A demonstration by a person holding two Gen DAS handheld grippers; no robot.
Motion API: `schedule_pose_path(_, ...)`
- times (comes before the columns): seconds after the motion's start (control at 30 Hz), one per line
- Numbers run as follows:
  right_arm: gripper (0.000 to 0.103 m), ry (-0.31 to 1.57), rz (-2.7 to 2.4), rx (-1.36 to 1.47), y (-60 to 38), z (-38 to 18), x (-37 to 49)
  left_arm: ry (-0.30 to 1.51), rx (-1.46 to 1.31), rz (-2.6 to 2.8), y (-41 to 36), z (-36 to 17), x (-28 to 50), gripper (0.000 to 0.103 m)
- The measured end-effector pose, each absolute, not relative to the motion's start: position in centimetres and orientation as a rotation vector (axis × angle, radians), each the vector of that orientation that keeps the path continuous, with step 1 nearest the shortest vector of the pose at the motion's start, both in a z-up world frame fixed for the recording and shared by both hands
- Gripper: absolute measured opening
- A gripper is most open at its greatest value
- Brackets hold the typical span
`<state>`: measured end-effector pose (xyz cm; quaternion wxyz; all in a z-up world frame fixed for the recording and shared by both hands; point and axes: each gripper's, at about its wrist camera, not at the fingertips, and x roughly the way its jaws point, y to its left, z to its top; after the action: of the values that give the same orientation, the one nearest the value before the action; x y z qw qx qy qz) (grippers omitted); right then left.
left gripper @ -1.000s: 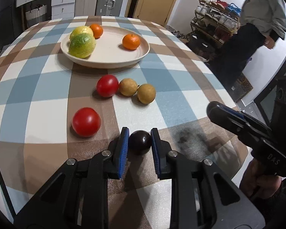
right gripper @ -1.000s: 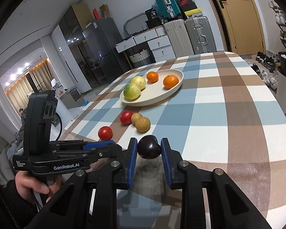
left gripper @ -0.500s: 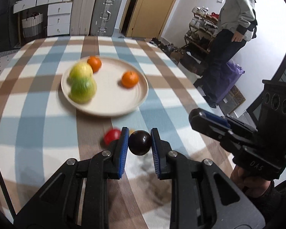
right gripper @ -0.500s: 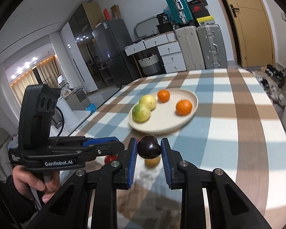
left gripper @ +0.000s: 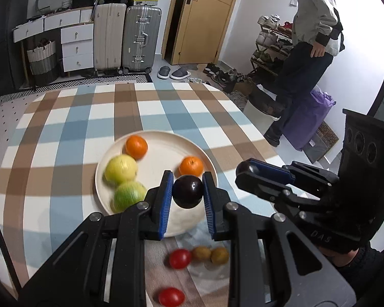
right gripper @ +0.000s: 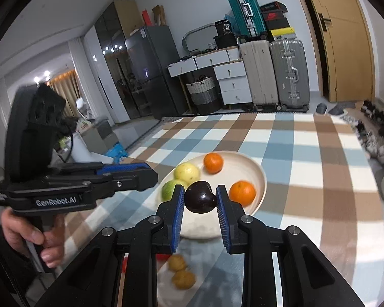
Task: Organize fruits
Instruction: 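Lift both held dark plums and carry them over the white plate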
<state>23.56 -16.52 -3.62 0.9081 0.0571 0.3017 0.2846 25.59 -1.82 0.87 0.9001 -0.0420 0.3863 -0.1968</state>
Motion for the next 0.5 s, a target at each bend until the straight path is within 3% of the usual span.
schedule_pose_path(0.5,0.025,0.666,0.567,0.086,-16.4,-4.9,30.5,0.916,-0.126,-0.388,-2.4,-2.3,35.9,0.020)
